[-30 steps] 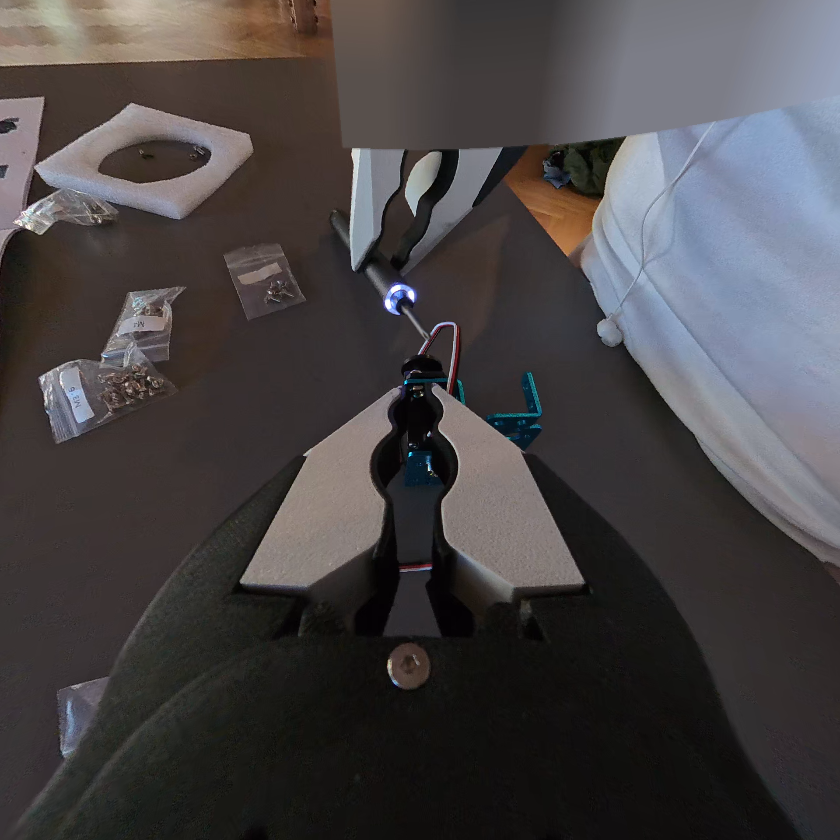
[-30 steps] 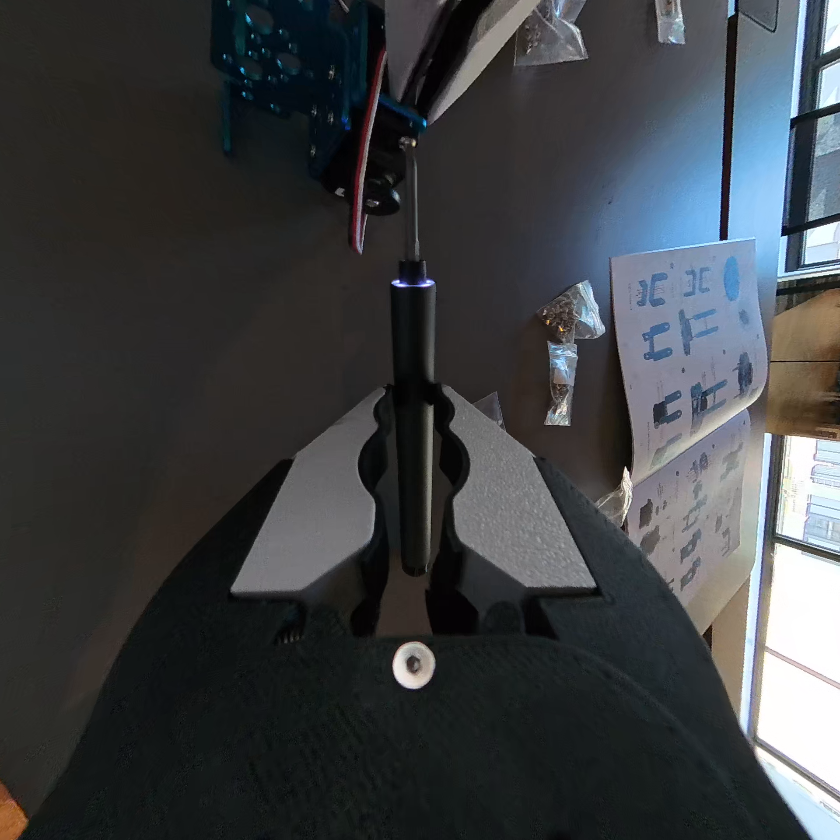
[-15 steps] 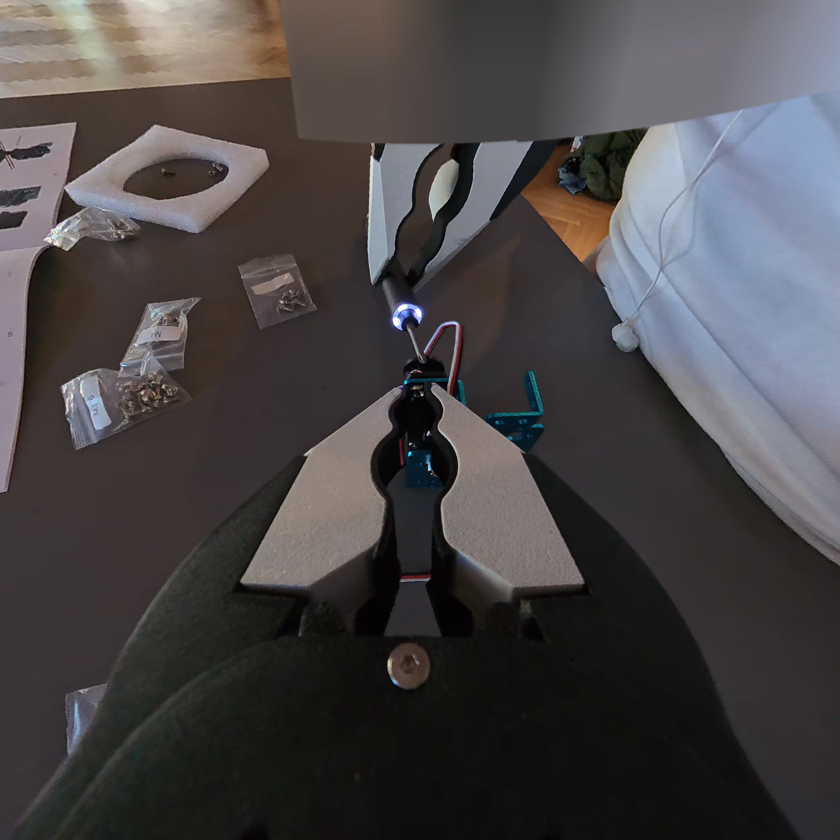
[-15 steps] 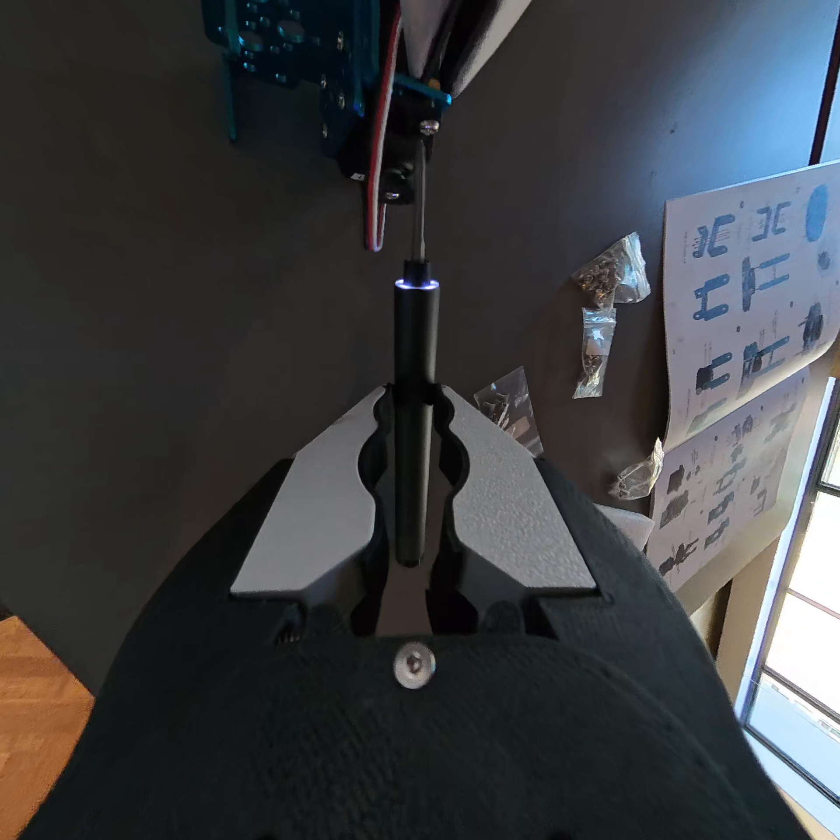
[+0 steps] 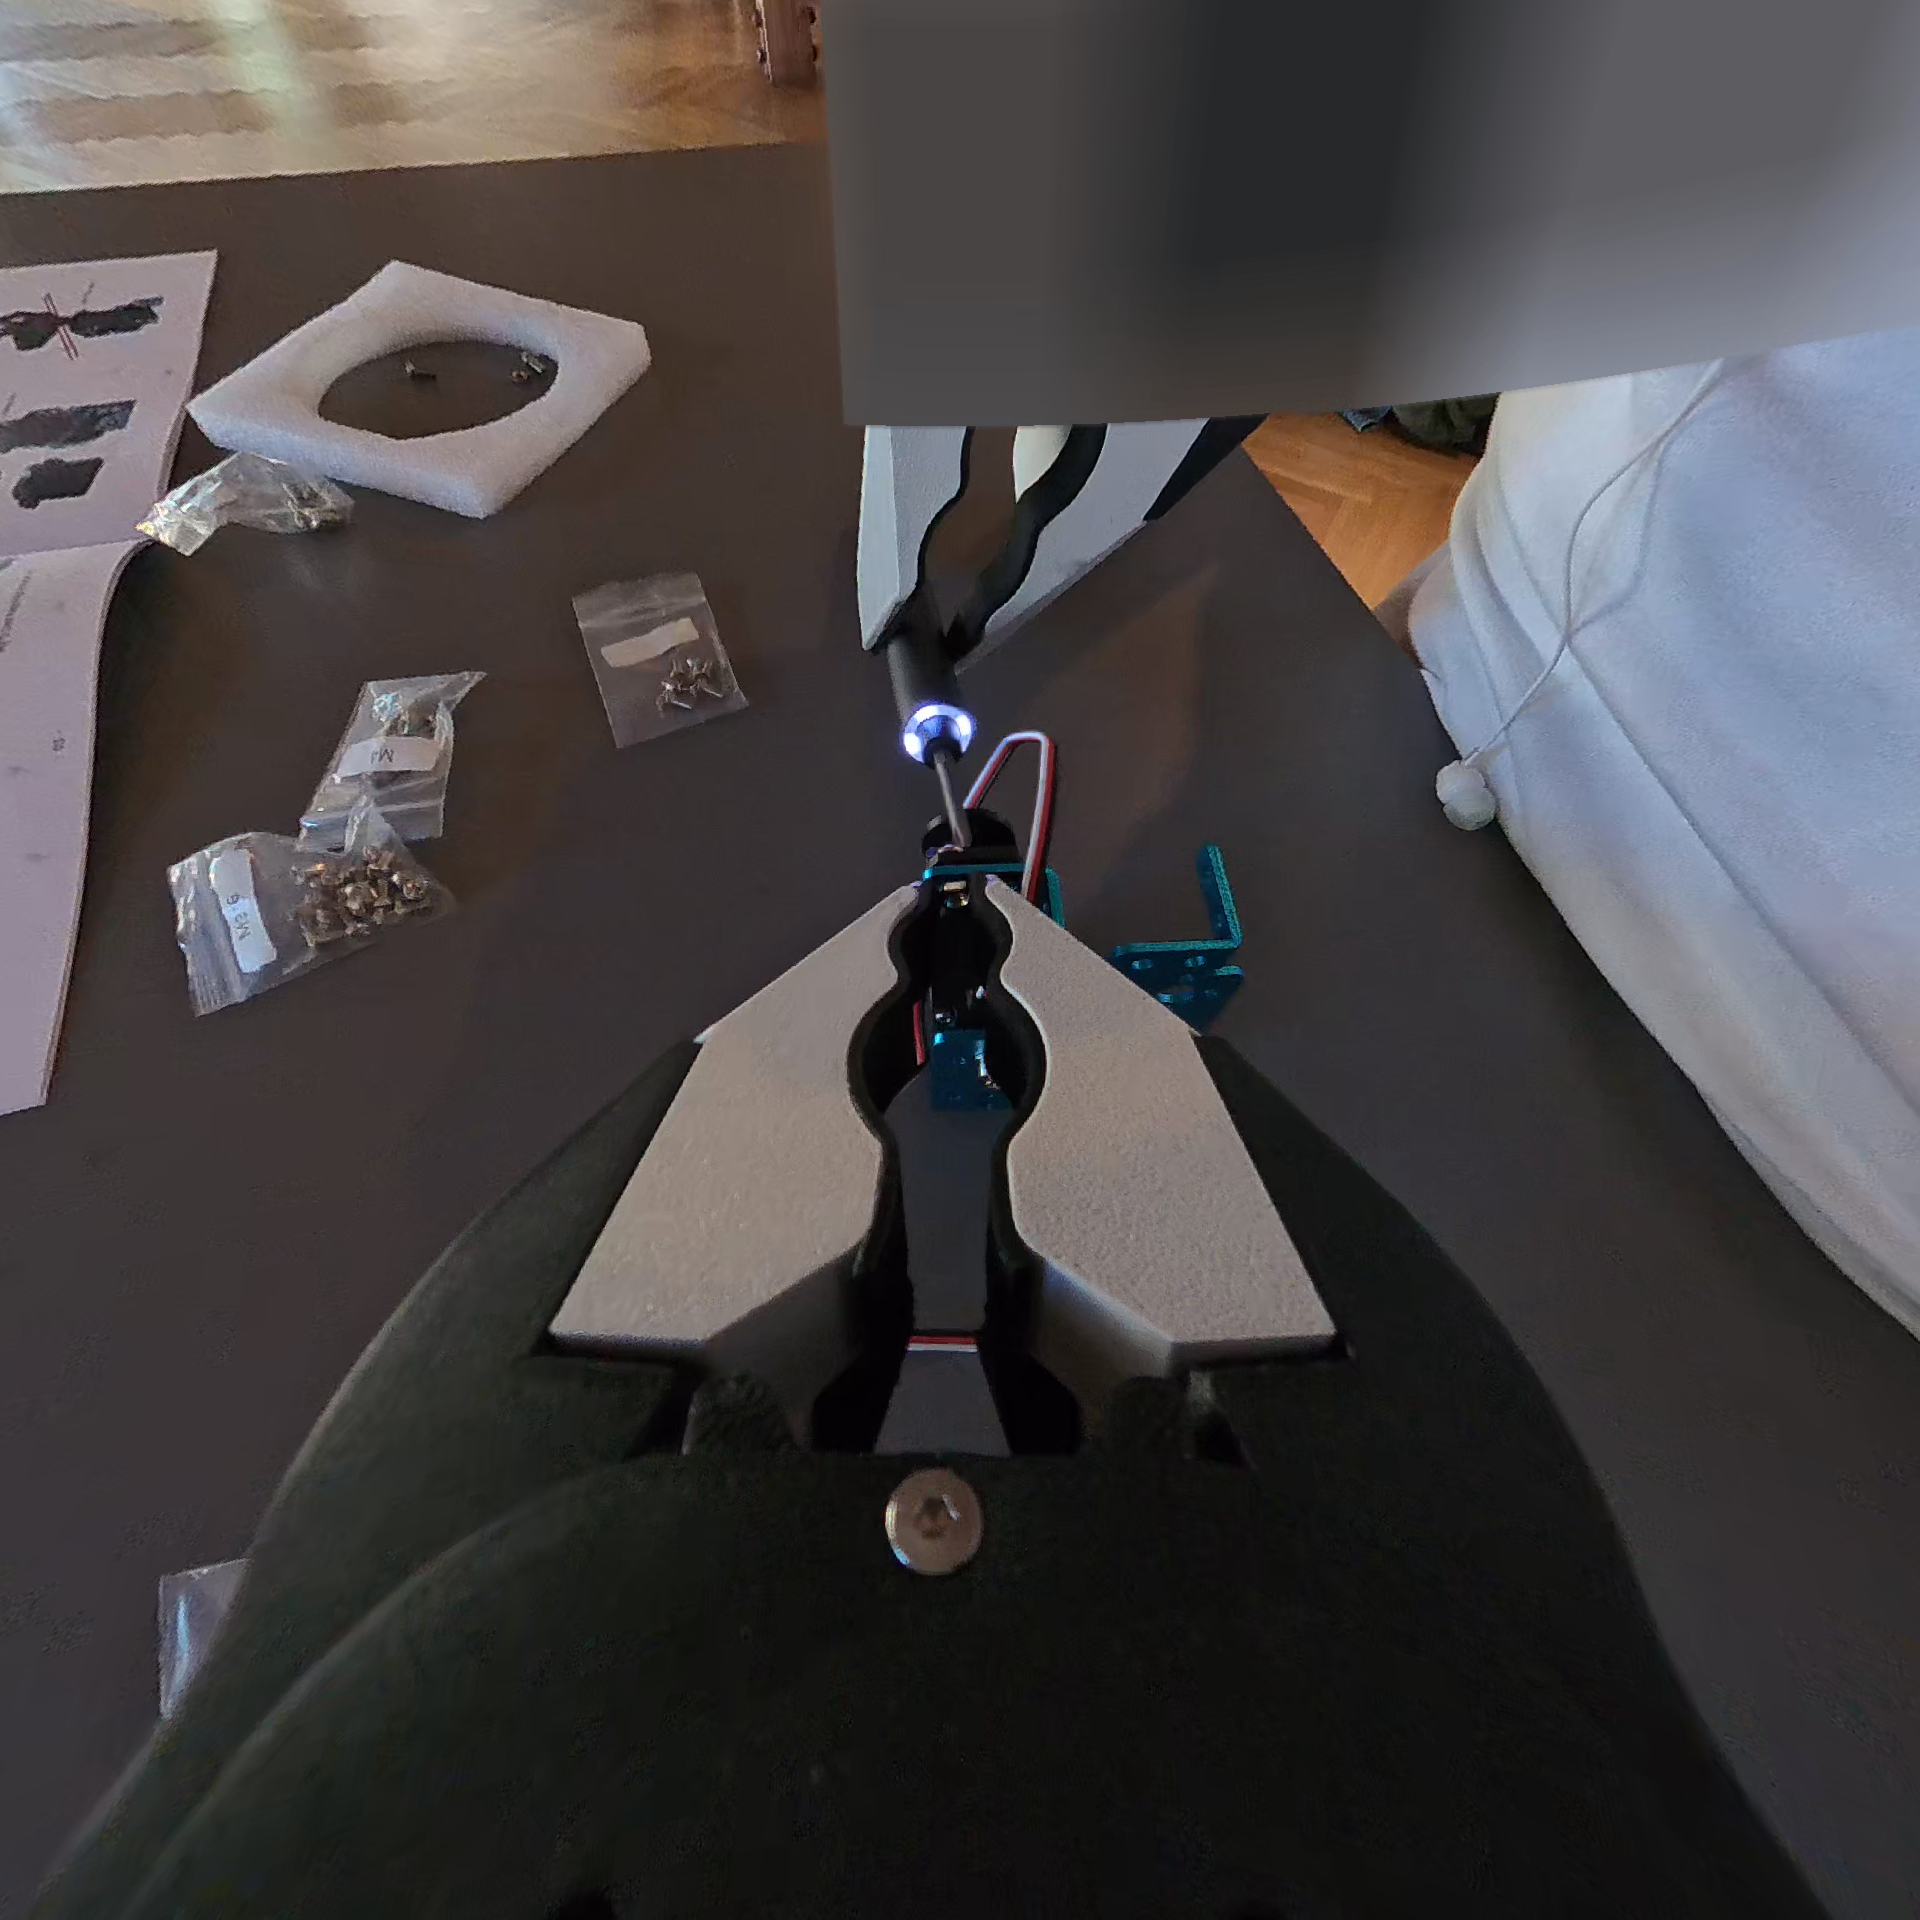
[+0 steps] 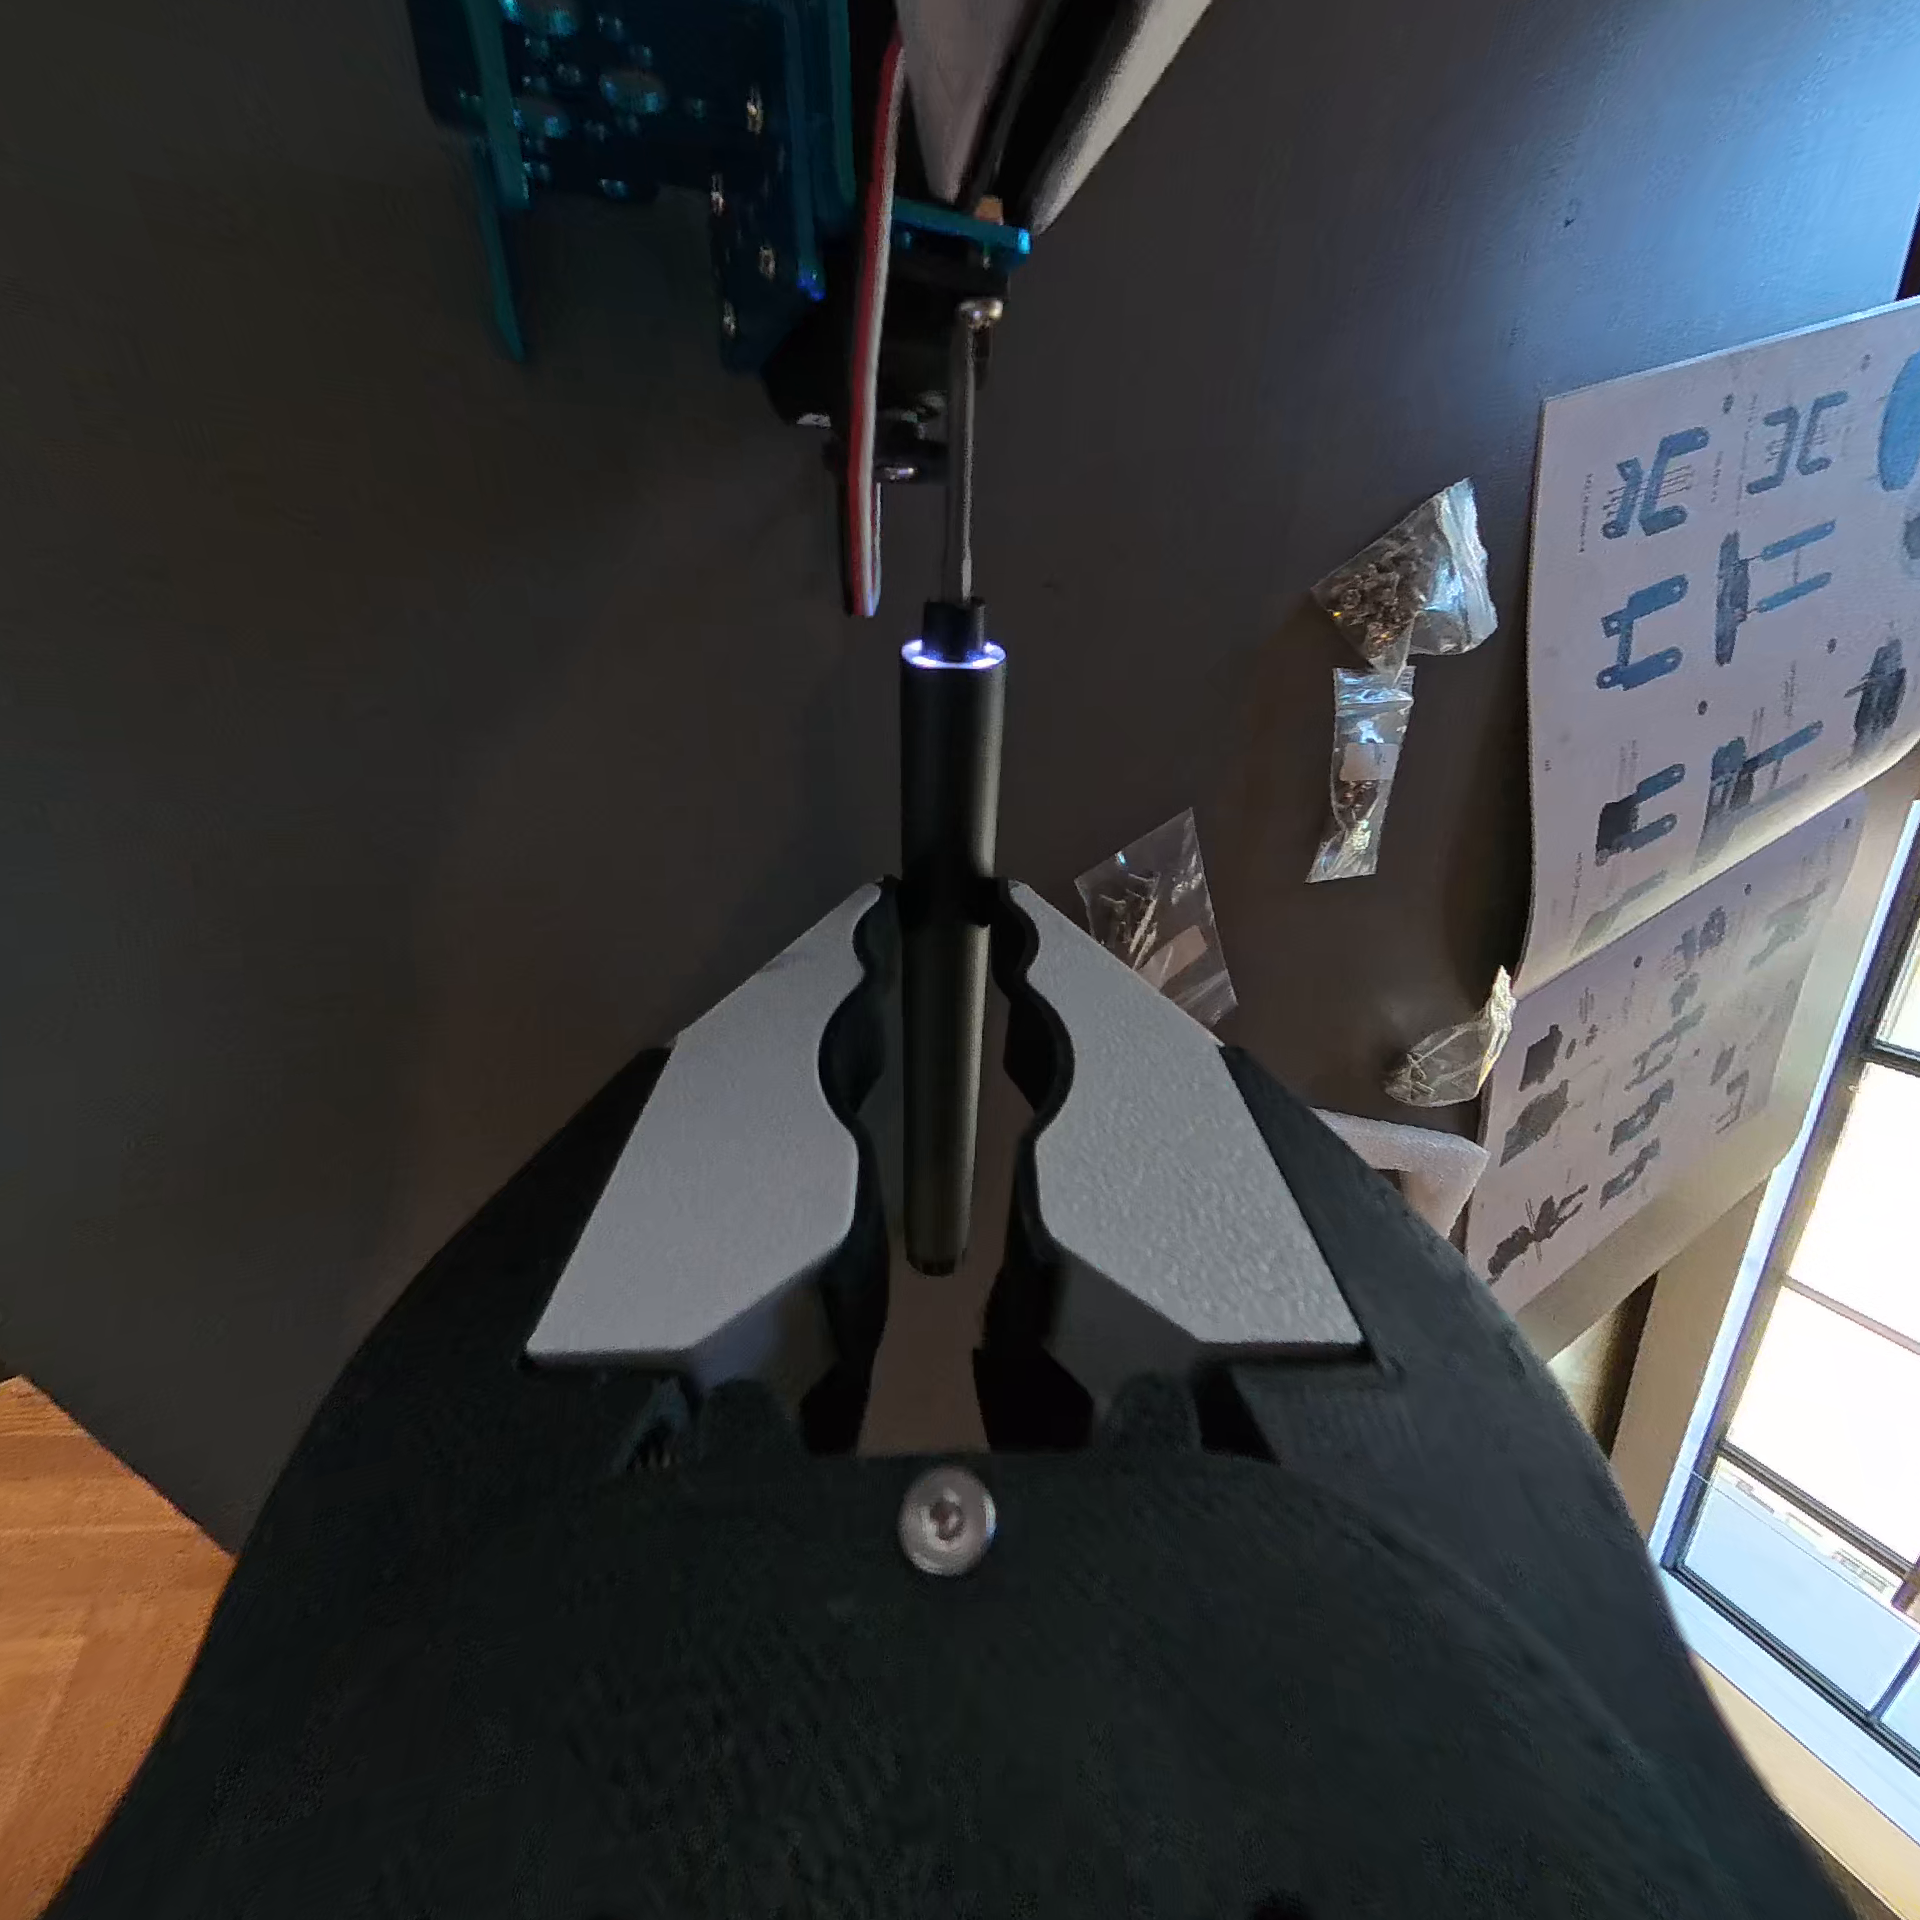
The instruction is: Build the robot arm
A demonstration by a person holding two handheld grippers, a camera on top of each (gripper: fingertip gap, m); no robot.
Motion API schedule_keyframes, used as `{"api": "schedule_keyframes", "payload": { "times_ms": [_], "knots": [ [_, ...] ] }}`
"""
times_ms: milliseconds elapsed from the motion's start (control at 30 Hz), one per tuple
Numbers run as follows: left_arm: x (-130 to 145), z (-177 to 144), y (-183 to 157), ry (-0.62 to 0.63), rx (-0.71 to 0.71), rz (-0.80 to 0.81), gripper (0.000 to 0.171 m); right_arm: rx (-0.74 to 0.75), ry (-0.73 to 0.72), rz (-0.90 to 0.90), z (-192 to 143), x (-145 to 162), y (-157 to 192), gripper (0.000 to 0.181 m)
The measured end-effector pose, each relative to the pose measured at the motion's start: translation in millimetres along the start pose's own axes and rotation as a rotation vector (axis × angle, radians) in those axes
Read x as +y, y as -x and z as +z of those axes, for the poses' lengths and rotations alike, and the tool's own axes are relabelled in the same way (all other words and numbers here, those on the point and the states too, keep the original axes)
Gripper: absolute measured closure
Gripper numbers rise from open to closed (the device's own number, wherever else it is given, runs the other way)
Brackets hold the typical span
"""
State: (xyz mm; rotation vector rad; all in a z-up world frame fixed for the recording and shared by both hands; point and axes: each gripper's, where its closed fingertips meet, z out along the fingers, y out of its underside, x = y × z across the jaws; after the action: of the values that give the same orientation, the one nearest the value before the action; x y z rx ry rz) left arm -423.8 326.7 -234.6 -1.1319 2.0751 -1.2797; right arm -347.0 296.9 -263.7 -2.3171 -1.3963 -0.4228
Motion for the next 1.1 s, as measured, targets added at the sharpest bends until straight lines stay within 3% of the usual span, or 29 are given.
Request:
{"api": "schedule_keyframes", "payload": {
  "times_ms": [1100],
  "knots": [
    [-0.3,2.0,-0.1,-0.004,0.004,-0.013,0.167,0.028,0.008,-0.010,-5.6,1.2,-6.1,0.164]
  ]
}}
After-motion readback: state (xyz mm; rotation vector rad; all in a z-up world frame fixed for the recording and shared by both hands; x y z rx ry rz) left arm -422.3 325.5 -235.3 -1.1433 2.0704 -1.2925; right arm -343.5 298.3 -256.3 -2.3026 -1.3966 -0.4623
